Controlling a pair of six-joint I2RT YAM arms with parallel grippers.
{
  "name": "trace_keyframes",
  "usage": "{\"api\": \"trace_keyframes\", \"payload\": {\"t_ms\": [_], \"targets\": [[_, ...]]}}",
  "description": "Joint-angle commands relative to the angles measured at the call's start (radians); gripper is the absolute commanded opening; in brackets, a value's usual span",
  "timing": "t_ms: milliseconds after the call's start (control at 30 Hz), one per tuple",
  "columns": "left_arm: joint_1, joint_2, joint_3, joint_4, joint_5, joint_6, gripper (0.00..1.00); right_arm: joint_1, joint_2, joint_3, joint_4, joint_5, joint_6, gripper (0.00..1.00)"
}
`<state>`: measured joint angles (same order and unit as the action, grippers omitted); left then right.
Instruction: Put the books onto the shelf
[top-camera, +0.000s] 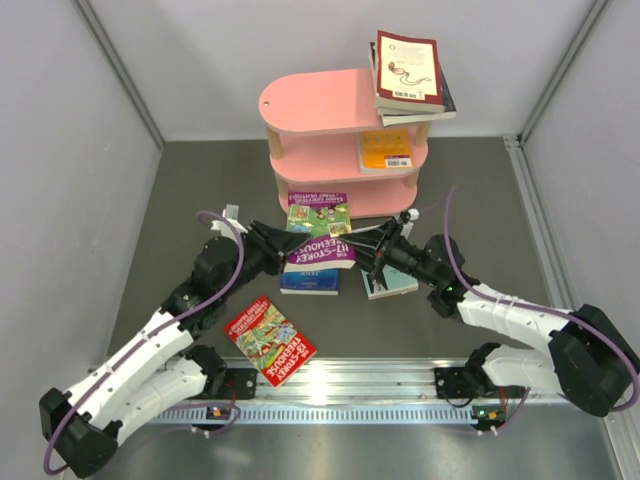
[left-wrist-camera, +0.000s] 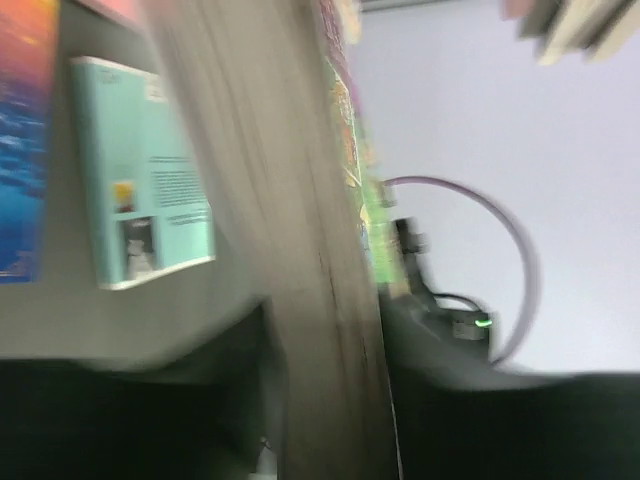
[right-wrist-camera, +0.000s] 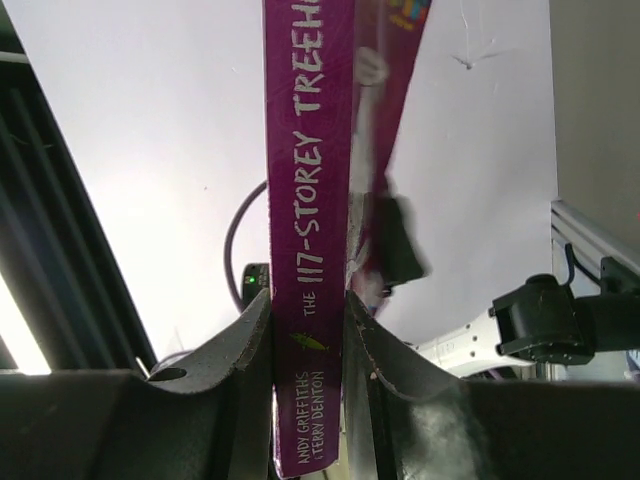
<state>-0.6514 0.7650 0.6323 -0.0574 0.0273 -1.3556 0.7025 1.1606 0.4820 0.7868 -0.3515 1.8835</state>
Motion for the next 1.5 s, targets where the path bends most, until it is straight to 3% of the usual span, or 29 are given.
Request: {"api": "trace_keyframes", "payload": {"t_ms": [0,133,167,200,267,433,833,933,1100,1300,1467], "targets": [[-0.008,-0.012,0.047,-0.097,-0.018,0.018,0.03,0.011,-0.022,0.029,0.278,0.049,0.037,0.0],[-0.007,0.008,0.104,-0.165,-0.052,0.061,0.0,0.011,-0.048,0.024,0.2,0.02,0.006,0.04],[-0.007,0.017,0.124,-0.173,-0.056,0.067,0.0,0.011,-0.056,0.026,0.146,0.017,-0.004,0.36],[-0.008,0.02,0.135,-0.18,-0.061,0.081,0.0,0.011,-0.059,0.03,0.12,0.003,-0.014,0.53],[-0.008,0.028,0.17,-0.231,-0.095,0.088,0.0,0.011,-0.075,0.061,0.046,-0.01,-0.05,0.78],[-0.01,0.025,0.219,-0.306,-0.181,0.096,0.0,0.02,-0.084,0.151,-0.115,-0.032,-0.122,0.87],[-0.105,0.099,0.336,-0.447,-0.383,0.075,0.0,0.092,-0.131,0.2,-0.273,0.131,-0.08,0.84],[-0.151,0.137,0.346,-0.447,-0.418,0.062,0.0,0.095,-0.11,0.225,-0.276,0.144,-0.081,0.75],[-0.23,0.169,0.372,-0.476,-0.504,0.043,0.0,0.095,-0.081,0.247,-0.265,0.166,-0.073,0.36],[-0.352,0.267,0.517,-0.674,-0.671,-0.011,0.0,0.094,-0.055,0.282,-0.267,0.183,-0.058,0.29],[-0.419,0.349,0.566,-0.71,-0.707,-0.059,0.0,0.094,-0.036,0.311,-0.25,0.195,-0.047,0.22]]}}
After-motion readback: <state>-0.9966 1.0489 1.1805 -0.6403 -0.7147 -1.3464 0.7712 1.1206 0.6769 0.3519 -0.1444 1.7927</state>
